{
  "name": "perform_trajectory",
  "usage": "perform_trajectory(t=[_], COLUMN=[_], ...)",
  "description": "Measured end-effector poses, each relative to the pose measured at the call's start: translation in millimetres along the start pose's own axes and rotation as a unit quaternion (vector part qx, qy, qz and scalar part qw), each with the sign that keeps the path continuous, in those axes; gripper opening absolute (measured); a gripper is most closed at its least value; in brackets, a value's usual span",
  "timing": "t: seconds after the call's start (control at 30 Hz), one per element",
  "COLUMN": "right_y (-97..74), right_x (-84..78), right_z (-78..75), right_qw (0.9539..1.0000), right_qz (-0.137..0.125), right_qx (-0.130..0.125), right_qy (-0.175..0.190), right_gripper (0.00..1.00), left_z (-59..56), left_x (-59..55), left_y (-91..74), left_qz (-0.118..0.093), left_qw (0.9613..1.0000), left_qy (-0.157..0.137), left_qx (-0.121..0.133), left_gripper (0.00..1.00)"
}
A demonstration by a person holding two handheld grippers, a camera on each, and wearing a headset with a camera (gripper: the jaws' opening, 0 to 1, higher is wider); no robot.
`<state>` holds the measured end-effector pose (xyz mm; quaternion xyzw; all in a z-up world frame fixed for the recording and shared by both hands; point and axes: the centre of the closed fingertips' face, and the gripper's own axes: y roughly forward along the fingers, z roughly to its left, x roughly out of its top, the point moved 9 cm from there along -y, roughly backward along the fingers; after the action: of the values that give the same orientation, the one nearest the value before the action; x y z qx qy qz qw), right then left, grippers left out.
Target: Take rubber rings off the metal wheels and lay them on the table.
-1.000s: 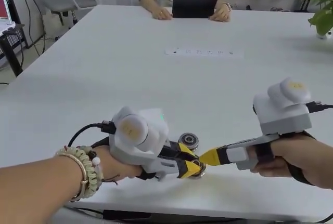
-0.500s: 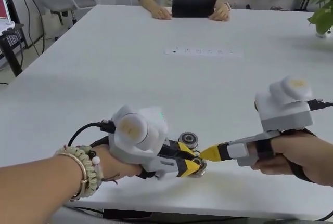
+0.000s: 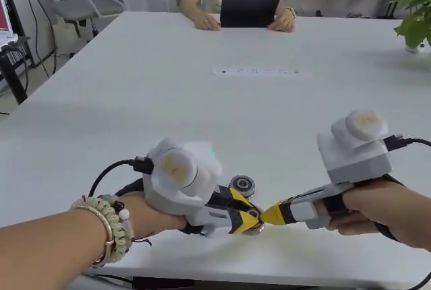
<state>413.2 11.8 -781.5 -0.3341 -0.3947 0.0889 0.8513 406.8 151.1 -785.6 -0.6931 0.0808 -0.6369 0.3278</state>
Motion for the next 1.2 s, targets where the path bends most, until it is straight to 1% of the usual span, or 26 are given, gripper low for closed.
perform_trajectory(t=[0.07, 0.17, 0.3, 0.37, 0.5, 0.6, 0.7, 0.8, 0.83, 0.9, 0.97, 1.03, 1.1, 1.13, 1.17, 1.2], right_y=[-0.6, -1.4, -2.1, -2.7, -3.9, -3.9, -5.7, -6.1, -6.3, -6.6, -6.7, -6.8, -7.1, -7.4, -7.8, -8.0], right_x=[0.4, 1.1, 1.3, 2.1, 3.6, 3.3, 4.6, 5.6, 5.7, 6.0, 5.9, 5.8, 6.0, 6.3, 6.8, 7.3], right_z=[-1.5, -1.8, -1.3, -2.9, -5.9, -6.9, -9.0, -8.6, -8.6, -8.2, -7.9, -7.4, -6.8, -6.5, -6.0, -6.8], right_qw=[1.0, 0.9999, 0.9999, 0.9998, 0.9996, 0.9996, 0.9994, 0.9991, 0.999, 0.9989, 0.9989, 0.9989, 0.9989, 0.9989, 0.9988, 0.9988], right_qz=[-0.002, -0.007, -0.01, -0.013, -0.019, -0.018, -0.024, -0.028, -0.029, -0.031, -0.031, -0.031, -0.031, -0.032, -0.033, -0.034], right_qx=[-0.002, -0.001, -0.006, -0.006, -0.009, -0.015, -0.016, -0.021, -0.021, -0.023, -0.023, -0.023, -0.023, -0.024, -0.024, -0.023], right_qy=[0.004, 0.01, 0.01, 0.012, 0.017, 0.017, 0.021, 0.024, 0.025, 0.026, 0.027, 0.028, 0.027, 0.026, 0.026, 0.026], right_gripper=[0.0, 0.0, 0.0, 0.0, 0.0, 0.0, 0.0, 0.0, 0.0, 0.0, 0.0, 0.0, 0.0, 0.0, 0.0, 0.0], left_z=[0.3, -0.1, -0.9, -1.0, -1.6, -4.3, -6.6, -8.4, -8.8, -9.4, -11.7, -12.8, -15.2, -16.7, -18.6, -19.7], left_x=[0.6, 0.8, 3.6, 6.2, 10.4, 15.4, 21.7, 25.6, 26.4, 26.9, 28.1, 29.1, 31.9, 33.2, 36.0, 37.5], left_y=[-0.6, -0.8, -1.2, -1.7, -2.3, -3.5, -4.0, -4.7, -4.7, -4.6, -4.4, -5.0, -6.7, -7.7, -9.5, -10.8], left_qz=[0.006, 0.008, 0.005, -0.001, -0.009, -0.018, -0.029, -0.036, -0.038, -0.039, -0.041, -0.04, -0.041, -0.042, -0.045, -0.046], left_qw=[1.0, 0.9999, 1.0, 1.0, 0.9999, 0.9997, 0.9993, 0.9989, 0.9987, 0.9986, 0.9981, 0.9977, 0.9975, 0.9972, 0.9964, 0.996], left_qy=[-0.004, -0.008, -0.001, -0.002, 0.001, 0.009, 0.017, 0.023, 0.025, 0.026, 0.038, 0.045, 0.043, 0.047, 0.059, 0.063], left_qx=[-0.001, -0.002, -0.003, -0.004, -0.005, -0.013, -0.016, -0.02, -0.022, -0.024, -0.028, -0.031, -0.038, -0.041, -0.042, -0.044], left_gripper=[0.08, 0.09, 0.11, 0.14, 0.15, 0.15, 0.16, 0.18, 0.19, 0.25, 0.3, 0.3, 0.33, 0.36, 0.39, 0.41])
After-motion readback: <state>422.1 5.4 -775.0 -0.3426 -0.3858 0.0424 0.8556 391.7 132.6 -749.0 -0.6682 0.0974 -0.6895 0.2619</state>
